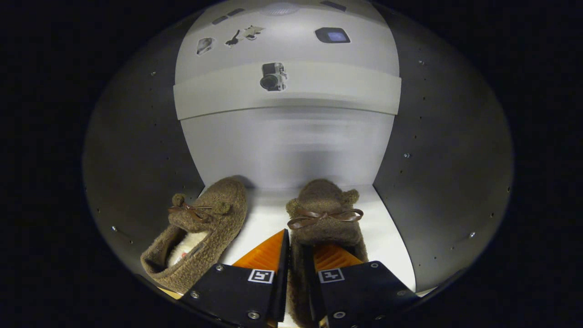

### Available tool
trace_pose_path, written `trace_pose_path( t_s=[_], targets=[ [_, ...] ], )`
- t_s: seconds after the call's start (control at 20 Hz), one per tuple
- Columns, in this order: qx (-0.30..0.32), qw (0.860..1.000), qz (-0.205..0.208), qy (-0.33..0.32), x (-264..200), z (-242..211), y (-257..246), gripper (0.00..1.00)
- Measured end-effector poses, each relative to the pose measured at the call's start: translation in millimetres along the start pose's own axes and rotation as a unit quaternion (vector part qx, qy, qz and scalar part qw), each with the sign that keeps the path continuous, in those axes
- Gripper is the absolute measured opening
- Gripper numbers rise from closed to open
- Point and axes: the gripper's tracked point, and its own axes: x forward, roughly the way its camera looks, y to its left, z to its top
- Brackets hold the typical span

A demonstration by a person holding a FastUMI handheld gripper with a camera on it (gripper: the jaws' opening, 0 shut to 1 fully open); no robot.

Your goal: Open the shoe cabinet door, grab the shoes and put them into the shoe cabinet, then close the shoe cabinet door.

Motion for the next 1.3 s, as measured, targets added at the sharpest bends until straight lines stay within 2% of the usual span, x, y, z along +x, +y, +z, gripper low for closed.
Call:
trace_pose_path(
  t_s=[0.15, 0.3, 0.45, 0.6, 0.75, 1.15, 1.3],
  targets=[
    [0.002, 1.0, 0.003, -0.012, -24, 3, 1, 0.23],
    [-0.01, 0.999, -0.019, -0.028, -49, 0, -7, 0.23],
    [-0.002, 0.999, -0.013, -0.033, -78, -10, -1, 0.27],
    [-0.01, 0.998, -0.024, -0.053, -114, -21, -1, 0.28],
    [0.0, 0.997, -0.018, -0.071, -156, -34, 8, 0.28],
    [0.009, 0.995, -0.028, -0.097, -263, -89, 9, 0.3],
    [0.02, 0.994, -0.019, -0.106, -300, -110, 10, 0.32]
  ],
)
